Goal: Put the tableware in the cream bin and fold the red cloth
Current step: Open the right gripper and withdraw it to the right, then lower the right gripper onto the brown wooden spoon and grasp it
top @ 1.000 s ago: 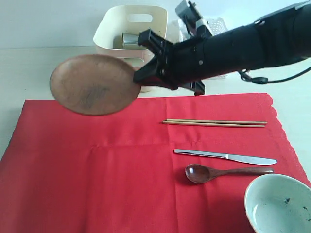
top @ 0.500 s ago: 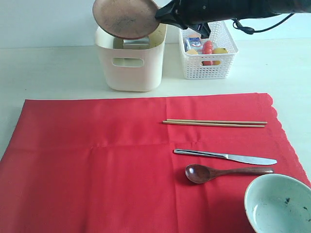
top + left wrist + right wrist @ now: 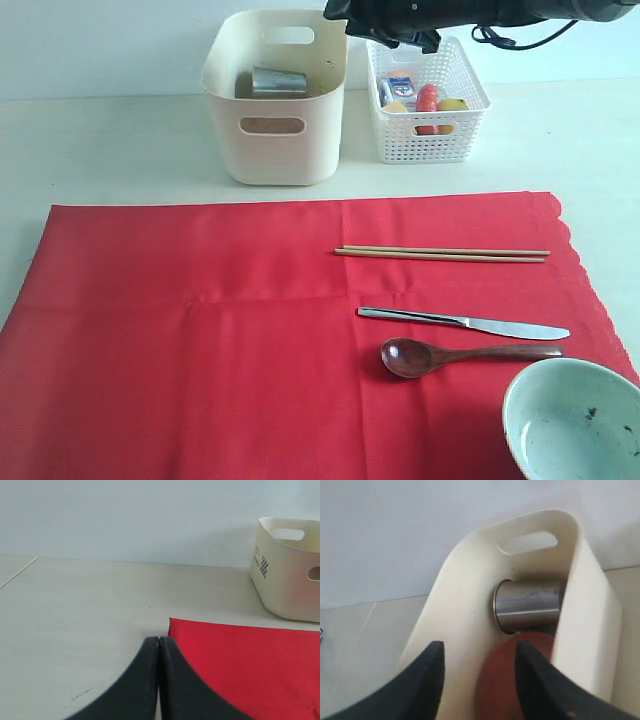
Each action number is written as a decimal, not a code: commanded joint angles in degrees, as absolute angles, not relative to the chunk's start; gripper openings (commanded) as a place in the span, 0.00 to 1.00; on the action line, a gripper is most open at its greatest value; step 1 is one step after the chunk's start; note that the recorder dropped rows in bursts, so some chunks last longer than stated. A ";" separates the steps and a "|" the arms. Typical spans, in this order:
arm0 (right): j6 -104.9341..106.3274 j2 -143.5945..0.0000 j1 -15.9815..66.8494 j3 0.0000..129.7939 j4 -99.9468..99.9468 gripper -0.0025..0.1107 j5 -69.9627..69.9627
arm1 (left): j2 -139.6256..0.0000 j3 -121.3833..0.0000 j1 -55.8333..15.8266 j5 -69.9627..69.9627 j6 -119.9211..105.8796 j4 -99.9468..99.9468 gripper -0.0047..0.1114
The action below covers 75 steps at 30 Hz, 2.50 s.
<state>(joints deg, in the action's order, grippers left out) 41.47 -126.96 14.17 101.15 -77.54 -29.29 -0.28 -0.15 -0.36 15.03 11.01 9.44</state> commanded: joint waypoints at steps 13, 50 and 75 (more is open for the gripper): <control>31.25 -117.03 12.22 101.40 -44.73 0.27 -46.72 | 0.00 0.00 -0.80 14.67 10.96 9.64 0.06; 26.95 -75.94 12.33 45.56 -29.48 0.10 -43.40 | 0.00 0.00 -0.80 14.67 10.96 9.64 0.06; 33.22 -93.11 26.69 43.38 -14.54 0.53 -36.69 | 0.00 0.00 -0.80 14.67 10.96 9.64 0.06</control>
<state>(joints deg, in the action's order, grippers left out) 30.74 -91.03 26.62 43.59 -15.00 -38.64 -0.28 -0.15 -0.36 15.03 11.01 9.44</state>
